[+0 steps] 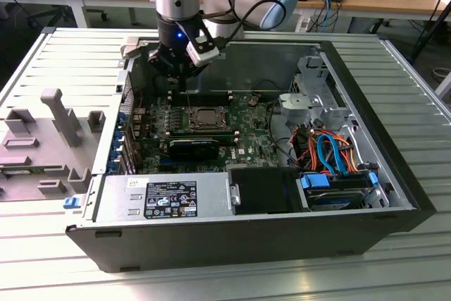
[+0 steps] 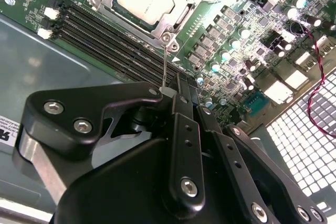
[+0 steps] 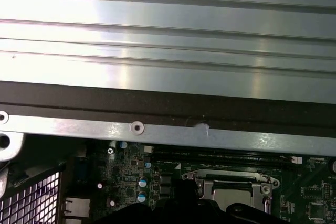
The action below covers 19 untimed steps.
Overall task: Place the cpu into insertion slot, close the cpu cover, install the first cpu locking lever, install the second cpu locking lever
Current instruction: 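Install the first cpu locking lever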
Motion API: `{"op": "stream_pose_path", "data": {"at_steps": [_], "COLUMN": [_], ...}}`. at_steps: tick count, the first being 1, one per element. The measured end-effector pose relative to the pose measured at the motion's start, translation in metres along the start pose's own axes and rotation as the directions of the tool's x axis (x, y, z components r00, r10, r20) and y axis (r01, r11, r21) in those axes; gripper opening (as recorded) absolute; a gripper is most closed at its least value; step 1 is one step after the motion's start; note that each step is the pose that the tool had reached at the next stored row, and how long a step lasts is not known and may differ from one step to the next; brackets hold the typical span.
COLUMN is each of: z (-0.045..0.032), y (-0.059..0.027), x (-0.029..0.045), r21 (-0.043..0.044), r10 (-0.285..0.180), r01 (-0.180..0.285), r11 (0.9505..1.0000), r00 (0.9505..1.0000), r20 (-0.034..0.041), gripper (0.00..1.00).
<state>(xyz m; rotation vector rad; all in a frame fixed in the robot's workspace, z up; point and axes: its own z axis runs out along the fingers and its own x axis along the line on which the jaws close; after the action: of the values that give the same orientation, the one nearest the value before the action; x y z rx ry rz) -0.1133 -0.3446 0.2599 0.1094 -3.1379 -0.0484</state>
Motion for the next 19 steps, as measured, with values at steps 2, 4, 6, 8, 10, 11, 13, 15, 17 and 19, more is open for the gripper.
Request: {"op": "stream_pose_path", "data": {"at_steps": [2,4,6,8,10,11,13,15,17,19], "z": [0.0001,0.0001,0.0002,0.0004,0.0004,0.0005,0.0006,0.0007,0.0009,0.0011], "y": [0.0000,0.0000,0.0000,-0.0001,-0.0002,-0.0002,-0.0002,-0.0002,-0.0002,-0.0002], "x": [-0.0002,-0.0004,-0.0007,-0.0014,-0.0019,-0.0021,-0.0026,-0.0027,-0.0028,-0.0030], "r21": [0.0000,-0.0001,0.0000,-0.0001,0.0000,0.0000,0.0000,0.0001,0.0000,0.0001], "r10": [0.000,0.000,0.000,0.000,0.000,0.000,0.000,0.000,0.000,0.000], "r01": [0.000,0.000,0.000,0.000,0.000,0.000,0.000,0.000,0.000,0.000], "r11": [1.0000,1.0000,1.0000,1.0000,1.0000,1.0000,1.0000,1.0000,1.0000,1.0000], "r00": [1.0000,1.0000,1.0000,1.0000,1.0000,1.0000,1.0000,1.0000,1.0000,1.0000], "r20": [0.0000,0.0000,0.0000,0.0000,0.0000,0.0001,0.0000,-0.0001,0.0000,0.0000], "gripper": [0.11,0.11,0.11,0.11,0.11,0.11,0.11,0.11,0.11,0.11]}}
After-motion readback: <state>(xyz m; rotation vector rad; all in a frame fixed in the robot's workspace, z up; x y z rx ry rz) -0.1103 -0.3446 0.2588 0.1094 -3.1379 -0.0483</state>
